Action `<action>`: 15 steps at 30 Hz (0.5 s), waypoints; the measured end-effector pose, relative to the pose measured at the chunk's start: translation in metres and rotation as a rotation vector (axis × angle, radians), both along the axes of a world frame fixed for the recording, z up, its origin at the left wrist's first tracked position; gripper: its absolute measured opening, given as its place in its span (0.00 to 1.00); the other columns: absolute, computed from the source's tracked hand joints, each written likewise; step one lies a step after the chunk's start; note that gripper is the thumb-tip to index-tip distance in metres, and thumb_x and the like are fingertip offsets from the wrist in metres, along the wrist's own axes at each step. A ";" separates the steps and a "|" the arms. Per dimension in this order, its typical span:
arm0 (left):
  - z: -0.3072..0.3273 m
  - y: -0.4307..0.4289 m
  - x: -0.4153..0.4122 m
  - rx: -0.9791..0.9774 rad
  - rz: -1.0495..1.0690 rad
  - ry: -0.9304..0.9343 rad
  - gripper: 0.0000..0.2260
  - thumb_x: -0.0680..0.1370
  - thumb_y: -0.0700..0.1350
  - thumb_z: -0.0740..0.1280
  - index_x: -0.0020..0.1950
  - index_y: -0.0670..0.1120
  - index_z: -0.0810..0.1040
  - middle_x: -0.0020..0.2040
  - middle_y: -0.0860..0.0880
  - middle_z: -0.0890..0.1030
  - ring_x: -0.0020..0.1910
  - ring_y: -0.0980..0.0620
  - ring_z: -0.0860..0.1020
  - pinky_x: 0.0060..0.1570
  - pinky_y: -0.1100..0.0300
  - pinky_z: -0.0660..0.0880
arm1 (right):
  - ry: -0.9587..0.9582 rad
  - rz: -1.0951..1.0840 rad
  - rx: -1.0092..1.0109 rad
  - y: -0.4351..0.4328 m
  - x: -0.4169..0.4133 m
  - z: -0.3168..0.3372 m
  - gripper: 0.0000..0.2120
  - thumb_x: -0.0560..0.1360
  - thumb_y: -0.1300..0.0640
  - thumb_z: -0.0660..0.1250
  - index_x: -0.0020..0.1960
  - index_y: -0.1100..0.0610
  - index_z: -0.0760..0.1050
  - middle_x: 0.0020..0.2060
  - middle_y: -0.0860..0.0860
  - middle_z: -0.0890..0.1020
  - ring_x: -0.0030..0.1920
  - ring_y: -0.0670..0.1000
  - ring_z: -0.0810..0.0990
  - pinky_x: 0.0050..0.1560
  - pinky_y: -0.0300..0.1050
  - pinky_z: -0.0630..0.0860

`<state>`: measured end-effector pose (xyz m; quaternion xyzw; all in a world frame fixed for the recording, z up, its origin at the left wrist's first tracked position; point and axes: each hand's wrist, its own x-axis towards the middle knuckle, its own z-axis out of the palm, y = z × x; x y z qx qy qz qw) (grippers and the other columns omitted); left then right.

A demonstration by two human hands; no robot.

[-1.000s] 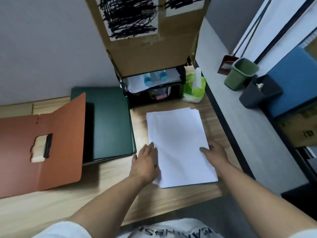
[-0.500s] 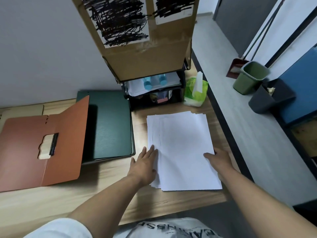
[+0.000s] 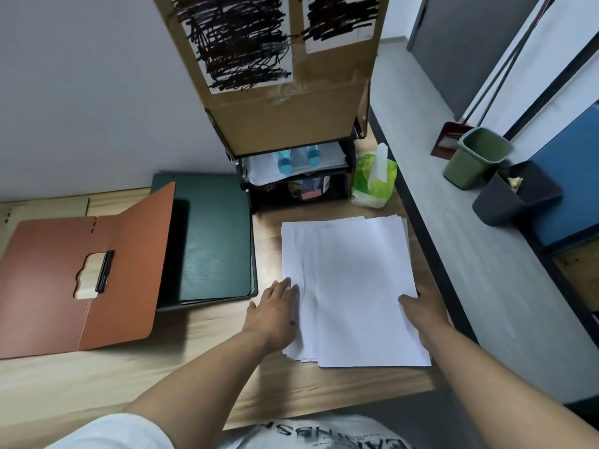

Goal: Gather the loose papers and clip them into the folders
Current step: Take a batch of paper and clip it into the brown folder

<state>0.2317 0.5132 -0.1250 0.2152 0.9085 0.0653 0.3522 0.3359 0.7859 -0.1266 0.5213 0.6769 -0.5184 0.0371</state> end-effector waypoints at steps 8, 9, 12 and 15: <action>0.002 0.004 0.004 -0.061 -0.063 0.020 0.34 0.81 0.43 0.59 0.84 0.50 0.48 0.84 0.53 0.44 0.83 0.48 0.44 0.76 0.33 0.58 | 0.064 0.043 -0.049 0.001 -0.004 0.009 0.08 0.76 0.66 0.67 0.53 0.56 0.79 0.45 0.50 0.84 0.44 0.51 0.82 0.38 0.42 0.75; 0.001 0.004 0.004 -0.066 -0.070 0.018 0.33 0.81 0.43 0.58 0.84 0.50 0.48 0.84 0.53 0.44 0.83 0.48 0.44 0.76 0.33 0.58 | 0.068 0.050 -0.050 0.000 -0.005 0.010 0.08 0.76 0.67 0.67 0.51 0.56 0.80 0.45 0.50 0.84 0.43 0.51 0.82 0.37 0.42 0.75; -0.001 0.002 0.005 -0.081 -0.094 0.031 0.33 0.82 0.43 0.57 0.84 0.48 0.46 0.84 0.52 0.42 0.84 0.48 0.43 0.77 0.35 0.58 | 0.062 0.028 -0.027 0.001 -0.004 0.009 0.11 0.75 0.68 0.65 0.45 0.55 0.82 0.43 0.51 0.85 0.40 0.53 0.82 0.41 0.43 0.77; -0.003 -0.003 0.007 -0.081 -0.102 0.036 0.34 0.81 0.41 0.58 0.85 0.46 0.44 0.84 0.51 0.41 0.84 0.48 0.42 0.78 0.37 0.57 | 0.058 -0.010 -0.042 0.007 -0.002 0.008 0.09 0.75 0.69 0.65 0.47 0.59 0.82 0.43 0.52 0.85 0.40 0.55 0.81 0.41 0.44 0.76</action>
